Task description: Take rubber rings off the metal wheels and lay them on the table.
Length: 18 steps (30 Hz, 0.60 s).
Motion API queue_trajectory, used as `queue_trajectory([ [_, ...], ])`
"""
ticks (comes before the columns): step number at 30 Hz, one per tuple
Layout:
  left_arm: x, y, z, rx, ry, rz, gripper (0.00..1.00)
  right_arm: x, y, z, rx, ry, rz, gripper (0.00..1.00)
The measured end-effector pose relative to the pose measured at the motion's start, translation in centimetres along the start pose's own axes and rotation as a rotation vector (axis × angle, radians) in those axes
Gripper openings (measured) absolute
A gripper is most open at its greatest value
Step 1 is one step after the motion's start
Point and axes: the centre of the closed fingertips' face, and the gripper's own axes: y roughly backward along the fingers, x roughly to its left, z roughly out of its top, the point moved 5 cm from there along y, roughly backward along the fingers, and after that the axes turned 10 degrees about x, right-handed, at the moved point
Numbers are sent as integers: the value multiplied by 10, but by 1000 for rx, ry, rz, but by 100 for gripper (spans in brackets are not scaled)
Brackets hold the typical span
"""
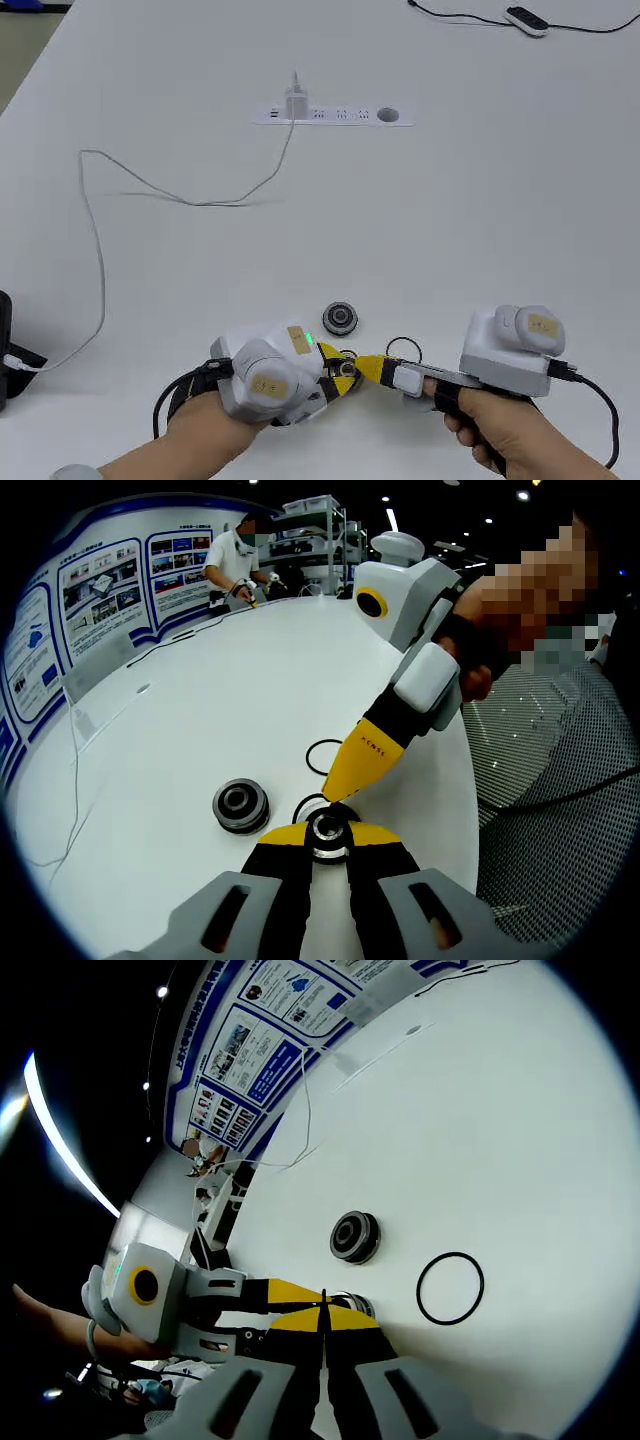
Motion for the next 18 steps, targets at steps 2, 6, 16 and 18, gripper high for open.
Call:
queue_trajectory([
  [2,0,0,0,-1,-3,-3,14,0,1,-1,2,-2,-6,2],
  [6,-1,0,0,-3,-9,-2,14,-2,1,-2,2,-5,-12,2],
  [16,-3,4,3,-35,-16,-2,17,-3,0,-3,3,-6,-19,2],
  [18,-3,5,4,-40,-18,-2,18,-3,0,-3,5,-6,-19,2],
])
